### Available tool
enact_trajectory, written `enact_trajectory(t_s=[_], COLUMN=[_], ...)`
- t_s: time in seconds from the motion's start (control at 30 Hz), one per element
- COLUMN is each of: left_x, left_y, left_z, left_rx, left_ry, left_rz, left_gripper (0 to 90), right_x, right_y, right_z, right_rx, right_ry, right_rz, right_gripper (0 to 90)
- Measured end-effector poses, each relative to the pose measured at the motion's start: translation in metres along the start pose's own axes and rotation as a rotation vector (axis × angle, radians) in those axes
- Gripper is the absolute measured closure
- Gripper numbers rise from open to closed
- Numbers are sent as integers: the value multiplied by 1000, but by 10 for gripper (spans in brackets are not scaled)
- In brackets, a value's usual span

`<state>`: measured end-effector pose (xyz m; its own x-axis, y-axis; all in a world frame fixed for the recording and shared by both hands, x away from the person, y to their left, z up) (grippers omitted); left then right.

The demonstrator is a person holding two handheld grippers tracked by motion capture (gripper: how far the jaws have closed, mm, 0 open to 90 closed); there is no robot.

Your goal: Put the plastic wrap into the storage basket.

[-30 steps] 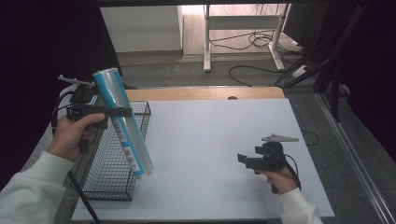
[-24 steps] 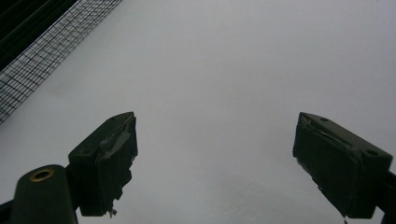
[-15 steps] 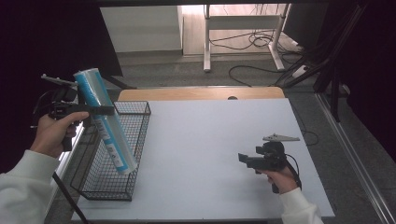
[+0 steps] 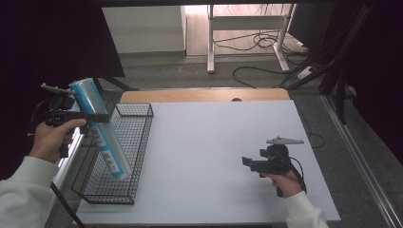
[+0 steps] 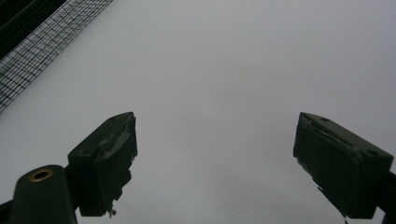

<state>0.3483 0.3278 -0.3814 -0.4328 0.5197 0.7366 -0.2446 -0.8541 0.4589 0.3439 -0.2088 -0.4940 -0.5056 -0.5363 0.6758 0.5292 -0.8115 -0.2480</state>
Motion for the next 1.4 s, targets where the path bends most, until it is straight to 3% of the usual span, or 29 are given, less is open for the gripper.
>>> enact_trajectory(t_s=[0.27,0.8,1.1,1.4], left_x=[-13,-36,-50,-91], left_y=[-7,-13,-17,-22], left_z=[-8,-26,-19,0], left_rx=[-7,-12,37,95], left_ry=[-41,-110,-82,-57], left_rz=[26,24,31,112], left_gripper=[321,320,319,318], right_x=[-1,-1,-4,-4], right_y=[1,2,3,3], right_z=[-1,-1,-2,-1], right_rx=[0,-1,-2,0], right_ry=[0,-3,-8,-9], right_rz=[-3,-11,-14,-13], right_gripper=[140,140,140,139])
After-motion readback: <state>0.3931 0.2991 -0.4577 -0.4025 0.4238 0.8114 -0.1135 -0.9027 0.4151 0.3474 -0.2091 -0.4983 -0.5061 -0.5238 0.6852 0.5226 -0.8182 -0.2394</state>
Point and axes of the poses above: each handheld gripper's, and its own axes: x roughly backward along the jaws, z roughly out of its top, y roughly to its right, the point moved 5 cm from there along -x, roughly forward along the jaws, and after that the axes turned 3 degrees about -y, right-handed, at the moved point
